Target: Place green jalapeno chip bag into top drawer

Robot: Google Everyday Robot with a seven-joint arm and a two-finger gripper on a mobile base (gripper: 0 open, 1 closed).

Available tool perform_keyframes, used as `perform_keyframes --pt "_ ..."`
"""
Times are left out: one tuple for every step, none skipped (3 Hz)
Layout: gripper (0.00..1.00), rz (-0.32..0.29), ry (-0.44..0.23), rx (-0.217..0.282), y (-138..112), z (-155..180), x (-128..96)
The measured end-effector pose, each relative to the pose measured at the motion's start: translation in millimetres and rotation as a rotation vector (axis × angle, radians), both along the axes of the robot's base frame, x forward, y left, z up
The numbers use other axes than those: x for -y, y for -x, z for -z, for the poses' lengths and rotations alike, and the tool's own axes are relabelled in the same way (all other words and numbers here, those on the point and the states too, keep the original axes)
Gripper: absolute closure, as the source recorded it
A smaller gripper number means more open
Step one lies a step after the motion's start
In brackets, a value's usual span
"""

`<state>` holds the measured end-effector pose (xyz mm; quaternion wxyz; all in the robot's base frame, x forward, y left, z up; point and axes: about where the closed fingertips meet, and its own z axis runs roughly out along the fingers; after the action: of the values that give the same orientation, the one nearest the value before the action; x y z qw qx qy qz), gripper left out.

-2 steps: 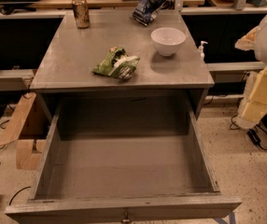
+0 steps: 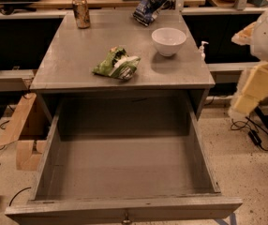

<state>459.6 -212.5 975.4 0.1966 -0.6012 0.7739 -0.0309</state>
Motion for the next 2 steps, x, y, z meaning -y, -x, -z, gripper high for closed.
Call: perform_keyframes --pt "0.0 -0.041 -0.166 0.122 -85 3 -26" --pt "0.0 -0.075 -0.271 0.2 -140 -3 -51"
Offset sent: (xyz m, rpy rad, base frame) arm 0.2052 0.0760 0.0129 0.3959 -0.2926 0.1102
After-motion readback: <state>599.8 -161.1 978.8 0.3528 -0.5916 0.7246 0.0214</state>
